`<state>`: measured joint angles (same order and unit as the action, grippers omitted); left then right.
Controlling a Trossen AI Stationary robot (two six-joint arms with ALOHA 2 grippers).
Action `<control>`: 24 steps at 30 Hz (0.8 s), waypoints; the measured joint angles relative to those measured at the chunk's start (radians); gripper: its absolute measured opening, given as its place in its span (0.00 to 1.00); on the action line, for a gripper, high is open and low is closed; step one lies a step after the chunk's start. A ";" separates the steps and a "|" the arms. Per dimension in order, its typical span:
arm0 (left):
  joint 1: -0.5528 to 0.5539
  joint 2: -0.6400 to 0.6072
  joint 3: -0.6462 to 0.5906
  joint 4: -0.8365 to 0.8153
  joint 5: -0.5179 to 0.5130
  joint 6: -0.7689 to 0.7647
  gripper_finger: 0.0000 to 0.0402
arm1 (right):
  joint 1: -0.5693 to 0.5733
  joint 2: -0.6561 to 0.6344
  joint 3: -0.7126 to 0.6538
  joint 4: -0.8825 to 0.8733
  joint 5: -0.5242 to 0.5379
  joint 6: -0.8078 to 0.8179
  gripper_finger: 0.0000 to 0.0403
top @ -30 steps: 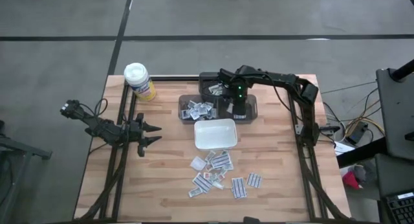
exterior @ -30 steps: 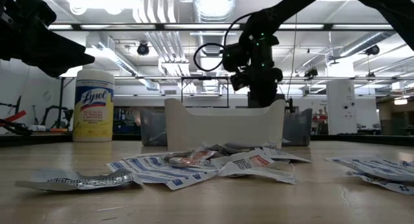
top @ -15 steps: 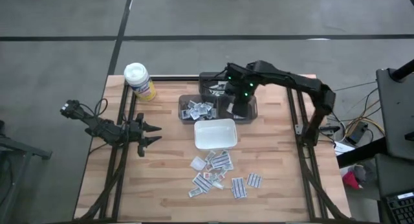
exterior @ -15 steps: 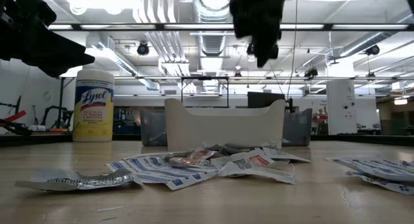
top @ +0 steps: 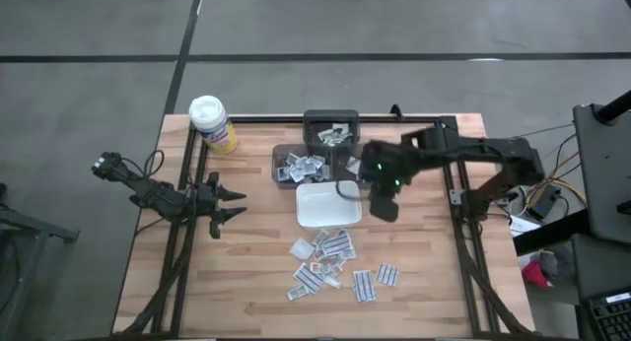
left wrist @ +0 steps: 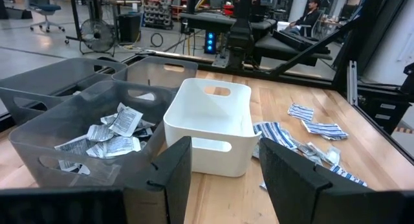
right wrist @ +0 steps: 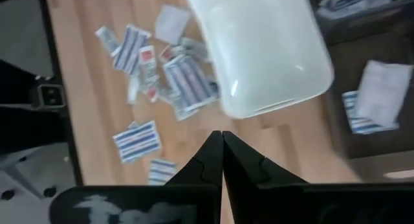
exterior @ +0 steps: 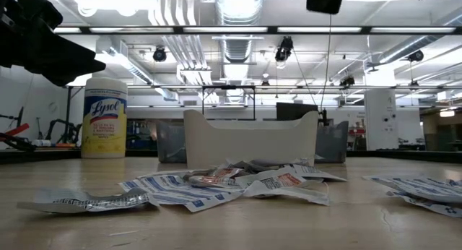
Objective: Pick & Place First Aid Supplies
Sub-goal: Put the blue bandage into the right black bin
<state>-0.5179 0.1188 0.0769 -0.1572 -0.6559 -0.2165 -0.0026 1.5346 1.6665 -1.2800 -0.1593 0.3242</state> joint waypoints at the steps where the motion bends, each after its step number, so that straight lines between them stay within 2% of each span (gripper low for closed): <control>1: 0.000 0.000 0.000 0.000 0.000 0.000 0.44 | 0.026 -0.003 0.000 0.000 0.005 0.019 0.02; 11: 0.000 0.000 0.000 0.000 0.000 0.000 0.44 | 0.257 0.017 -0.012 0.004 0.009 0.239 0.02; 18: 0.000 0.000 0.000 0.000 0.001 0.000 0.44 | 0.390 0.026 -0.094 0.004 0.009 0.448 0.02; 24: 0.000 0.000 0.000 0.000 0.000 0.000 0.44 | 0.456 0.027 -0.189 0.006 0.010 0.614 0.02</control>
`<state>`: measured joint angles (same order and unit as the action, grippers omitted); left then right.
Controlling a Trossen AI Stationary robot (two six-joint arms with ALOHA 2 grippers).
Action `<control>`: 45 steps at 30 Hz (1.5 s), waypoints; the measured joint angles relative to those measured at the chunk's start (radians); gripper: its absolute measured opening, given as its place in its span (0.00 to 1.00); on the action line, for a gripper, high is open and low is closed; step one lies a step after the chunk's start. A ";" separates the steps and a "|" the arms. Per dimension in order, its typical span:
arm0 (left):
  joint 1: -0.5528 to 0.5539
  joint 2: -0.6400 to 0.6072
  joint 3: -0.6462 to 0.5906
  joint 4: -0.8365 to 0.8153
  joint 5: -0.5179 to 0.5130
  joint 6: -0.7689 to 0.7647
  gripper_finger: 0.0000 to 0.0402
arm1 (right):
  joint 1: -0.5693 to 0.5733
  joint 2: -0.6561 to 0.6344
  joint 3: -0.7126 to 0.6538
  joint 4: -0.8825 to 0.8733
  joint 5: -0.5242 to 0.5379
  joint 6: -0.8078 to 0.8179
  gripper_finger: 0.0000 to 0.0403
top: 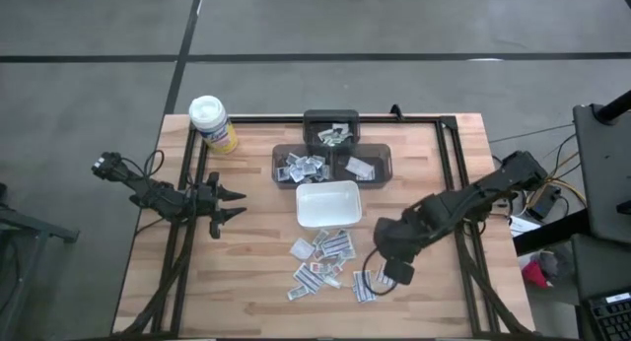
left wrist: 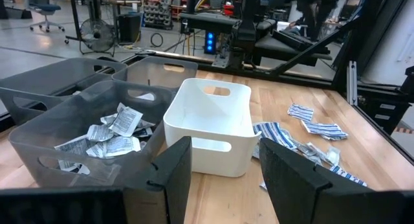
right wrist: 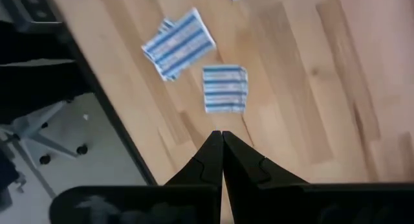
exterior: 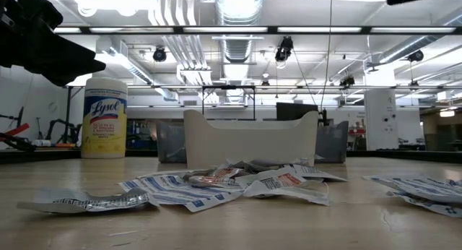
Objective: Pick & Place First Aid Supplies
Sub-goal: Put the blue bandage into the right black bin
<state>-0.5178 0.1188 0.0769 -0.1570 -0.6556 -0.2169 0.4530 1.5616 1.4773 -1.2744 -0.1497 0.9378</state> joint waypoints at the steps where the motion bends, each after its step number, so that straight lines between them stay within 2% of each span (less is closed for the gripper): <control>1: 0.000 0.000 0.000 0.000 0.000 0.000 0.44 | 0.006 0.000 -0.015 0.004 0.000 0.022 0.02; 9: 0.000 0.000 0.000 0.000 0.000 0.000 0.44 | 0.034 0.000 -0.139 0.153 -0.008 0.078 0.02; 14: 0.000 0.000 0.000 0.000 0.000 0.000 0.44 | 0.034 0.000 -0.210 0.216 -0.058 0.109 0.05; 19: 0.000 0.000 0.000 0.000 0.000 0.000 0.44 | 0.034 0.000 -0.270 0.240 -0.105 0.142 0.16; 26: 0.000 0.000 0.000 0.000 0.000 0.000 0.44 | 0.034 0.000 -0.339 0.405 -0.105 0.160 0.35; 31: 0.001 0.000 0.000 0.000 0.000 0.000 0.44 | 0.034 0.010 -0.395 0.415 -0.105 0.243 0.45; 36: 0.001 0.000 0.000 0.000 0.000 0.000 0.44 | 0.034 0.010 -0.463 0.449 -0.104 0.323 0.46; 45: 0.001 0.000 0.000 0.000 0.000 0.000 0.44 | 0.040 0.011 -0.543 0.560 -0.102 0.372 0.41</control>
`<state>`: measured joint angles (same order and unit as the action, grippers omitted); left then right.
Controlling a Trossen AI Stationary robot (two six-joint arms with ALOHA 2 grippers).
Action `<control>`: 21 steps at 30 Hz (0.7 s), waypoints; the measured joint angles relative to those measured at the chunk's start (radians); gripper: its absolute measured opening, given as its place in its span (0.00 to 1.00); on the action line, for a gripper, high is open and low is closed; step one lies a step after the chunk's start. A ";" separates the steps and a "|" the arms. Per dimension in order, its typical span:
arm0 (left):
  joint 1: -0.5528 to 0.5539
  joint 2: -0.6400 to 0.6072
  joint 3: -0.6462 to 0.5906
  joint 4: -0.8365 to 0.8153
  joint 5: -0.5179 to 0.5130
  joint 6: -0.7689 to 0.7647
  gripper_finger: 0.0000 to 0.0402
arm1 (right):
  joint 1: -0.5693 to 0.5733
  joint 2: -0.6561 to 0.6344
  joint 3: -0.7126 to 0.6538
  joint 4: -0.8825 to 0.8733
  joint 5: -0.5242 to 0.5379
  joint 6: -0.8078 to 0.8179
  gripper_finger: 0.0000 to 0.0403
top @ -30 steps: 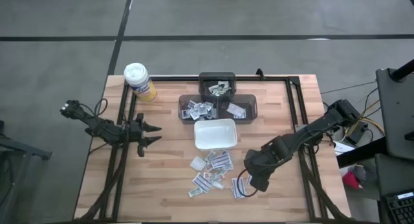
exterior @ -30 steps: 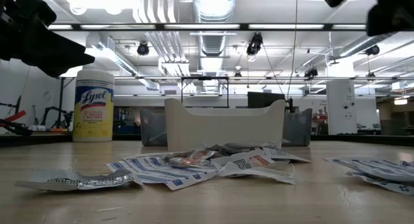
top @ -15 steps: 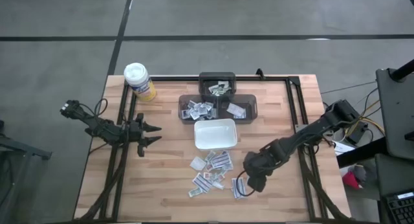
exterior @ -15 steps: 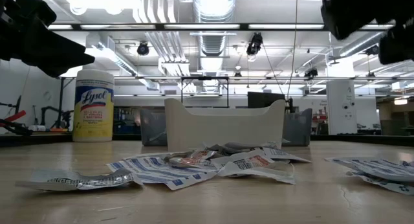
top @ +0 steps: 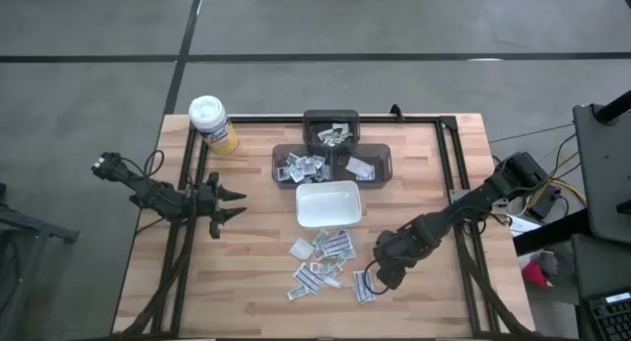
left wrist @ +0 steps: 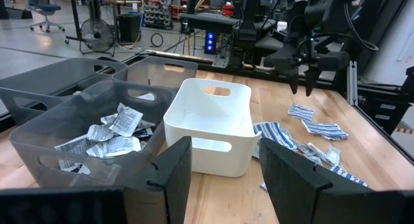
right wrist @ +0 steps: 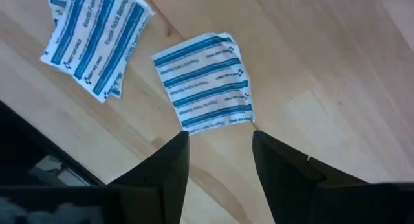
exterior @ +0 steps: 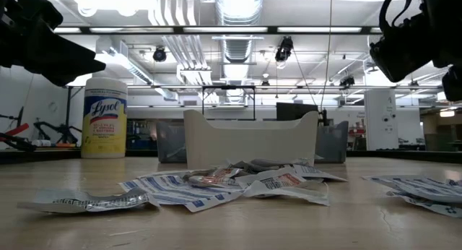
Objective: Pick & Place First Aid Supplies
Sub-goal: Put the blue bandage into the right black bin
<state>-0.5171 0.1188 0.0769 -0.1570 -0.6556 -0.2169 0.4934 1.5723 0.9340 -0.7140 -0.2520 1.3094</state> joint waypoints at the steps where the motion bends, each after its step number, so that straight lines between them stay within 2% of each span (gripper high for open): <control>1: 0.000 0.000 0.000 0.000 0.000 0.000 0.44 | 0.000 0.000 -0.004 0.002 0.000 0.000 0.40; 9: 0.000 0.000 0.000 0.000 0.000 0.000 0.44 | 0.000 0.069 -0.005 0.052 0.007 -0.004 0.35; 21: 0.000 0.002 0.000 0.000 0.000 0.000 0.44 | -0.001 0.211 0.051 0.029 -0.010 -0.031 0.34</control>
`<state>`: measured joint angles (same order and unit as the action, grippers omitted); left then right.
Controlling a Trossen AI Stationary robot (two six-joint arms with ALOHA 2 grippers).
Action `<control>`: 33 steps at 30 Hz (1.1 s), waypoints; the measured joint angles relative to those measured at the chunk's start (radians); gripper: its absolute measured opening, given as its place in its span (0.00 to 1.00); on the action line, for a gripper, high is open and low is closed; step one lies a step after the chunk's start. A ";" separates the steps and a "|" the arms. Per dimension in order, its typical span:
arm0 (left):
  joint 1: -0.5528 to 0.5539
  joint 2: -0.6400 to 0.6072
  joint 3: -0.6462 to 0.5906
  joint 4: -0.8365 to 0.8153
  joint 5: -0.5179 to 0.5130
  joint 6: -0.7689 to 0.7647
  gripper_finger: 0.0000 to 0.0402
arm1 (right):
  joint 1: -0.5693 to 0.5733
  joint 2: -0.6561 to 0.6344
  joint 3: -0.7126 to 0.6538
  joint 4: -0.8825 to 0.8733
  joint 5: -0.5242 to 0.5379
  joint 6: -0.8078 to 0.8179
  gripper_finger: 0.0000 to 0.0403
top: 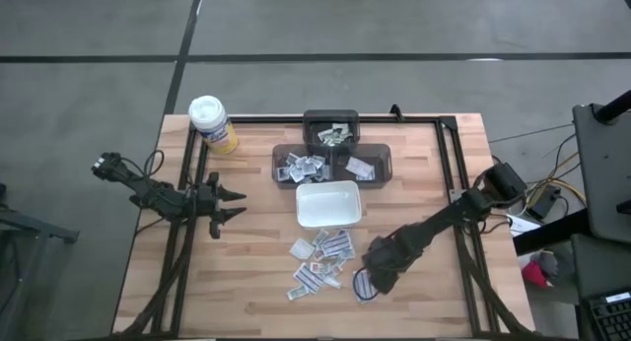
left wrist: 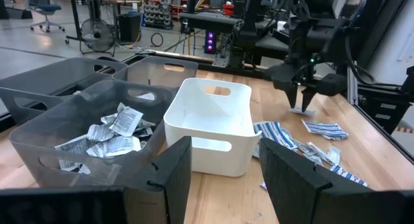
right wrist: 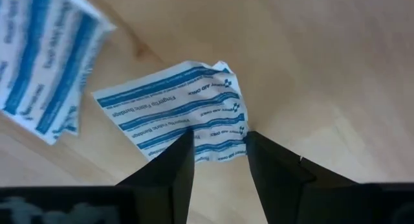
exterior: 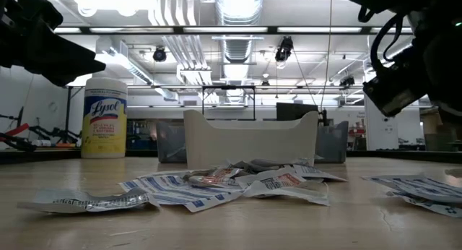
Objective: Pick & Place First Aid Supplies
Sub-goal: Put the blue bandage into the right black bin
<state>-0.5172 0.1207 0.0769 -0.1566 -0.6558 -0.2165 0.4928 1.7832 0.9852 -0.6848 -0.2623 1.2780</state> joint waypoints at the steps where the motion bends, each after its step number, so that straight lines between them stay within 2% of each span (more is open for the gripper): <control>1: 0.000 0.000 0.000 0.000 0.000 0.000 0.44 | 0.000 0.004 0.006 0.002 0.000 -0.008 0.34; 18: 0.000 0.000 0.000 0.003 0.000 0.000 0.44 | 0.001 0.003 0.010 0.002 0.034 0.002 0.16; 25: 0.000 0.000 0.000 0.003 0.000 0.000 0.44 | 0.000 0.004 0.010 -0.083 0.032 0.002 0.18; 33: 0.000 0.000 0.000 0.003 0.000 0.000 0.44 | 0.000 0.004 0.011 -0.085 0.030 0.005 0.21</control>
<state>-0.5175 0.1207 0.0769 -0.1535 -0.6557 -0.2166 0.4931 1.7870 0.9957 -0.7697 -0.2321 1.2829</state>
